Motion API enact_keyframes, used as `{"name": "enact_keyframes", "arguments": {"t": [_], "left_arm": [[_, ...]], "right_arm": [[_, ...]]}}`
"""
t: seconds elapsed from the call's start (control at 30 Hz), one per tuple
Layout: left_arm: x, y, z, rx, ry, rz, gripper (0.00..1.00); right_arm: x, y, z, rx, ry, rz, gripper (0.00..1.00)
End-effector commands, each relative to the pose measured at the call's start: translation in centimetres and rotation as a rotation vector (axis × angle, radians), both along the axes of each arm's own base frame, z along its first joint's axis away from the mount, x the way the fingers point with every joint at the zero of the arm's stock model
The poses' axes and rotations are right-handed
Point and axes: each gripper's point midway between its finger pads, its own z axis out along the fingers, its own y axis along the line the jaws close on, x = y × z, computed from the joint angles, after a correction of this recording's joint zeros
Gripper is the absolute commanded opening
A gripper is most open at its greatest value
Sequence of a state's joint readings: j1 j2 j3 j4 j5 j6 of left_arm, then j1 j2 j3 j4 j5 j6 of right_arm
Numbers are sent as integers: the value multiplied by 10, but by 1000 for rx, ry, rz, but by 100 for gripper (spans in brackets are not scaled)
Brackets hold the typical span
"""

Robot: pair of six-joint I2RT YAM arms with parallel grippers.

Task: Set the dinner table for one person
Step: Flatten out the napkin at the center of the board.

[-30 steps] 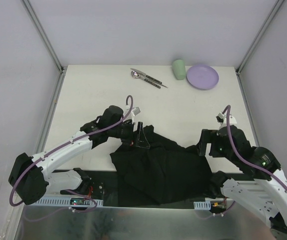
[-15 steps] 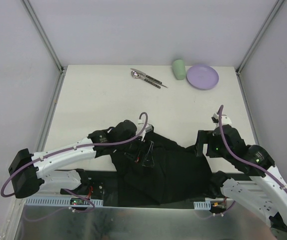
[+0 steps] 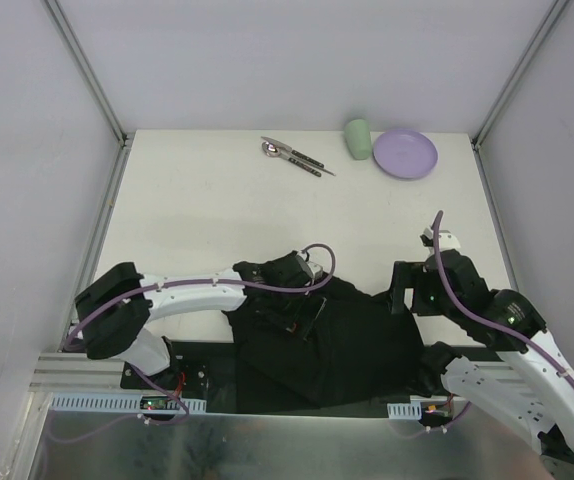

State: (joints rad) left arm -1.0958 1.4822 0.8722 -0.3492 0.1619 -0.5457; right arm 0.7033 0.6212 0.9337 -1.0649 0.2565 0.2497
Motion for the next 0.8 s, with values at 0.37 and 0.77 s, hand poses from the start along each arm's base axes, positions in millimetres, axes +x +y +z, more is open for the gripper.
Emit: {"name": "enact_keyframes", "arguments": {"t": [0.37, 0.77], "left_arm": [[13, -25, -38, 154, -64, 33, 10], [45, -24, -43, 227, -113, 176, 0]], "right_arm": [[-3, -11, -3, -23, -19, -22, 94], [-4, -8, -1, 9, -21, -28, 94]]}}
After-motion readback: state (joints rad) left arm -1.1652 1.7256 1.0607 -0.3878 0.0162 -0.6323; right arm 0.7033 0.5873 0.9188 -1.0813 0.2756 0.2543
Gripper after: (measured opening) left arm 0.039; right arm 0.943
